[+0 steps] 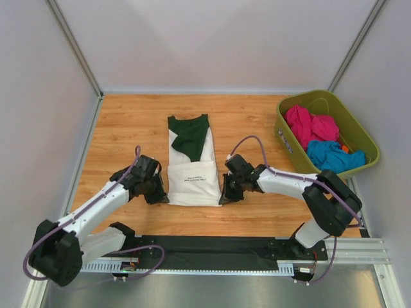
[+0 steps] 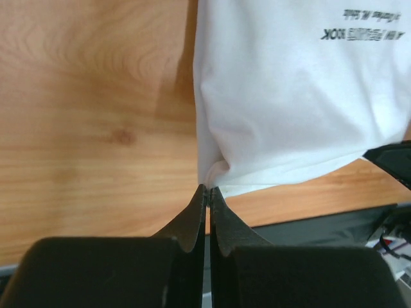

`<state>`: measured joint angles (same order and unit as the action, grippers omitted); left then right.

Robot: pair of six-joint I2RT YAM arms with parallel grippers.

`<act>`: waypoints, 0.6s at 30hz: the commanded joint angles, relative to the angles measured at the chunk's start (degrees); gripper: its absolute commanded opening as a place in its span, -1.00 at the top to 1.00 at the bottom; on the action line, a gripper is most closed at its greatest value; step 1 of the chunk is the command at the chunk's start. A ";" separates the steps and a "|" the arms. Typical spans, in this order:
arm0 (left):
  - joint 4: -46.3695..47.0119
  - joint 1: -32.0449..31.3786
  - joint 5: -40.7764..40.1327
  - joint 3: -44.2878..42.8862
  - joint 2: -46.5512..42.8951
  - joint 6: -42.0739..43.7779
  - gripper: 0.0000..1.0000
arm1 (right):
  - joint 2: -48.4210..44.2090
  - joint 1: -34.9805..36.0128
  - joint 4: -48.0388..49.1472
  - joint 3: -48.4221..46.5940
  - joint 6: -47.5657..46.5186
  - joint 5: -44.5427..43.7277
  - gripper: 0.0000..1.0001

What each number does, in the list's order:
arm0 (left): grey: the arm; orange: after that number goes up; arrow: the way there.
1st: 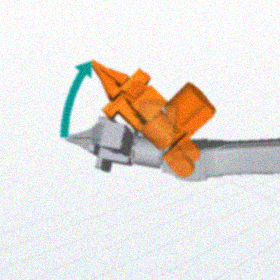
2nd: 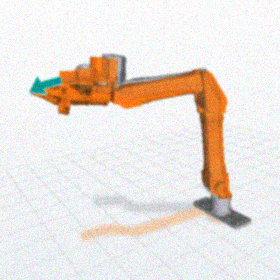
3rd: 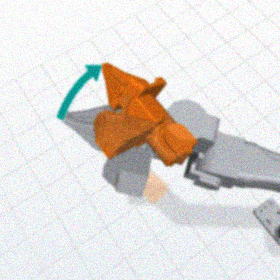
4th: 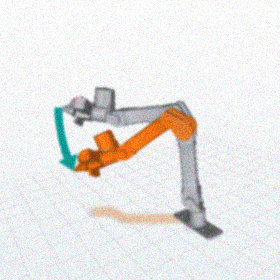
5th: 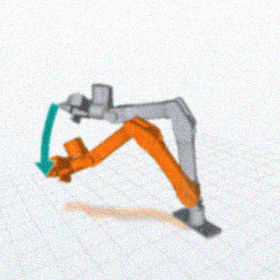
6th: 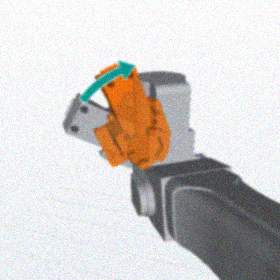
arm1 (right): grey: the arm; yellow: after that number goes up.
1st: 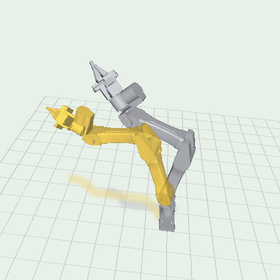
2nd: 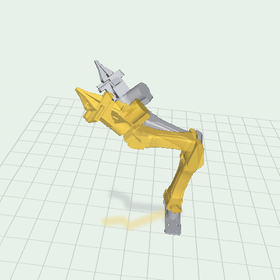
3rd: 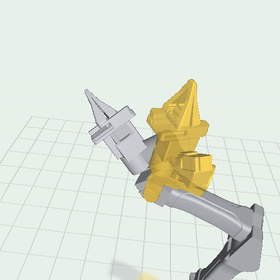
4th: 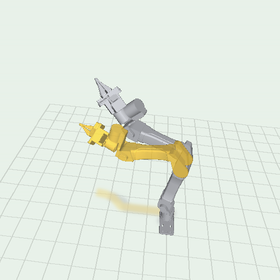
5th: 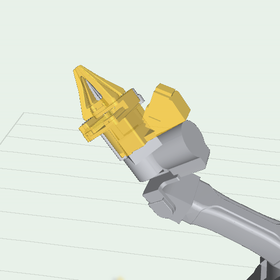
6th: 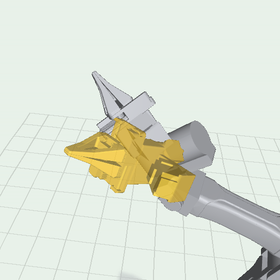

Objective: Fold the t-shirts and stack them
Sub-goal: Fold the tshirt

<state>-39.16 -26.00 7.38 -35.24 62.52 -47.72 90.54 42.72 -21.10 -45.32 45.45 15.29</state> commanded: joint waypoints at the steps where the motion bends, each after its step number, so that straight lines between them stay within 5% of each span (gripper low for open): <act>1: -13.65 -1.16 -2.11 0.79 -8.27 -1.57 1.00 | -5.09 4.11 -6.66 2.78 4.37 -3.95 0.99; 14: -36.67 -7.40 -9.13 -10.18 -17.86 -11.51 1.00 | -23.48 10.28 -24.75 2.17 16.33 -7.29 0.99; 18: -37.48 -7.40 -10.18 -13.18 -18.14 -11.16 1.00 | -24.89 10.28 -28.72 -0.46 16.25 -9.65 0.99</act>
<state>-66.08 -33.78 4.99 -46.06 44.40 -58.70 66.67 53.28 -36.84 -43.97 61.19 11.90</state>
